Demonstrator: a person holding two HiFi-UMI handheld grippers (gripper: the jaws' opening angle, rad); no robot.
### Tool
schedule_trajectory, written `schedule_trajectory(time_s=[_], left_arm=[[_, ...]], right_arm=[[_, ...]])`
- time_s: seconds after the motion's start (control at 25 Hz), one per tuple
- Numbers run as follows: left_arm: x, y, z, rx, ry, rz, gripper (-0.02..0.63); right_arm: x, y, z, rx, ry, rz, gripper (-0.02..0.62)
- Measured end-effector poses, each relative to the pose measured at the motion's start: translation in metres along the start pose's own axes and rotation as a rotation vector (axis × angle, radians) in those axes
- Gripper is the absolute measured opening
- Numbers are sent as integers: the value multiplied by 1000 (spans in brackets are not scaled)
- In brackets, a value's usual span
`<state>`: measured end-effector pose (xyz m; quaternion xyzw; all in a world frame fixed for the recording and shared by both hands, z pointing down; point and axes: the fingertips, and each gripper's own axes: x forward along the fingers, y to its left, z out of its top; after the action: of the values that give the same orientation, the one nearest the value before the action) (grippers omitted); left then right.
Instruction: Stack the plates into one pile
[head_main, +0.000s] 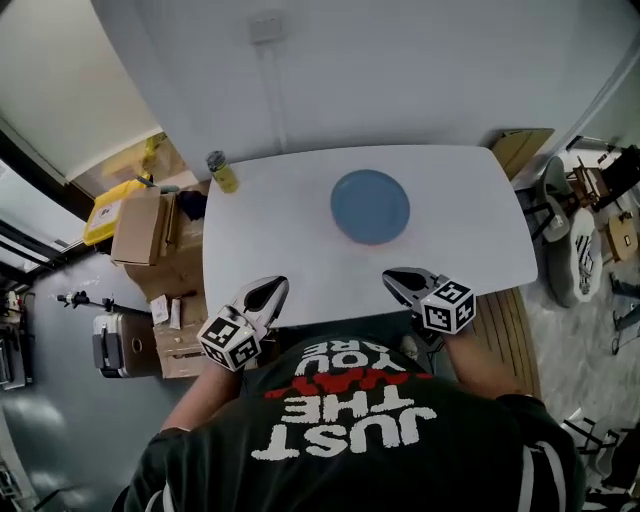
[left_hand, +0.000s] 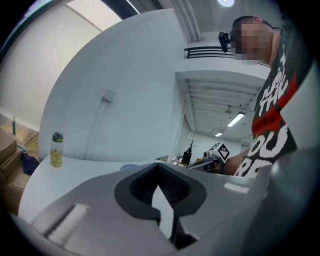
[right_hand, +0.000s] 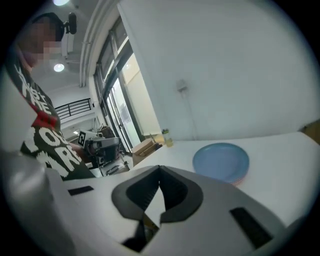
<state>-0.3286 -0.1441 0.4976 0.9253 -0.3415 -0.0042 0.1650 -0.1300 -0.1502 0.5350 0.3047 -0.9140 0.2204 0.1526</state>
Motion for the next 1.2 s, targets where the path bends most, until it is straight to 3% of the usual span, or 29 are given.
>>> schedule_trajectory(time_s=[0.12, 0.28, 0.44, 0.6, 0.84, 1.2], left_arm=[[52, -31, 0, 3, -45, 91, 3], [115, -82, -1, -118, -122, 200, 3], [149, -128, 9, -73, -103, 213, 5], [157, -146, 25, -16, -106, 194, 5], [154, -132, 43, 6, -125, 147, 5], [151, -122, 43, -13, -121, 116, 3]], right_arm=[[-54, -54, 17, -63, -56, 29, 8], [-121, -110, 34, -103, -66, 58, 8], [-157, -140, 39, -76, -67, 85, 8], [-159, -153, 46, -49, -115, 64, 8], [-146, -143, 50, 0, -153, 6, 6], [-140, -144, 52, -48, -117, -52, 5]])
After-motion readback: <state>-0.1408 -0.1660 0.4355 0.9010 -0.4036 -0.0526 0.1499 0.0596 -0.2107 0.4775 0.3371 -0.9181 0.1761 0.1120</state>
